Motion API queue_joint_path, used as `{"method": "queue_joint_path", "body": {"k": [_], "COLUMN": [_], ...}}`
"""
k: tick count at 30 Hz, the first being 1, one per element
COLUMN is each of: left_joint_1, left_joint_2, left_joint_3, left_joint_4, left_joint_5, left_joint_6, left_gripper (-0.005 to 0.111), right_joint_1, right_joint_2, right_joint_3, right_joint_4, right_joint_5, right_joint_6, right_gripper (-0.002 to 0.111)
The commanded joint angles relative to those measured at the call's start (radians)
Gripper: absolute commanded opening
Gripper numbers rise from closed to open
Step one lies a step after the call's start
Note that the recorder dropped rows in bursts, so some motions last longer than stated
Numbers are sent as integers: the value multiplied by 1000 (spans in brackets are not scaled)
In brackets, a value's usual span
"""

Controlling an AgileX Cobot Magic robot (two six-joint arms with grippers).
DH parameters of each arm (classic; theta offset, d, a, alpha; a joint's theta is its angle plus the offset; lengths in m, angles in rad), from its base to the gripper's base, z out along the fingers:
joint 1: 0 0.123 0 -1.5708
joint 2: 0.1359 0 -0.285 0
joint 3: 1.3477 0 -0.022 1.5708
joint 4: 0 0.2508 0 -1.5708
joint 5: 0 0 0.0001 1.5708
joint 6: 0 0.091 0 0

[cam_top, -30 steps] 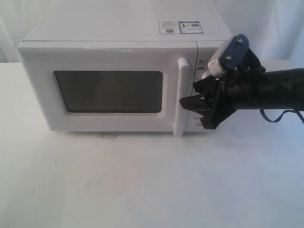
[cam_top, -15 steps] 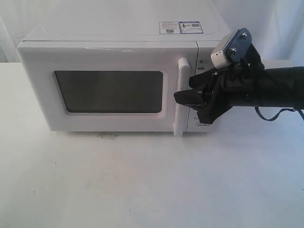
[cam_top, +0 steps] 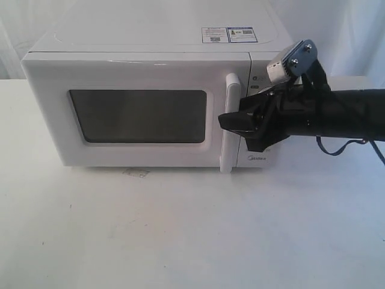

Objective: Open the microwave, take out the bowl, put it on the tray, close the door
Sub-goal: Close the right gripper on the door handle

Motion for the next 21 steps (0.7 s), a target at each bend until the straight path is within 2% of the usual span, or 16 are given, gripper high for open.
{"method": "queue_joint_path", "body": {"k": [1, 21], "left_joint_1": [3, 3], "left_joint_2": [-4, -4], "left_joint_3": [4, 4], "left_joint_4": [0, 0], "left_joint_5": [-2, -2], "left_joint_6": [-4, -4], "left_gripper": [0, 0], "right_joint_1": [-3, -1], "right_joint_2": [1, 83], "right_joint_3": [-4, -58], "right_joint_4": [19, 19], "right_joint_5": [59, 91], "right_joint_6": [-17, -17], "right_gripper": [54, 54]}}
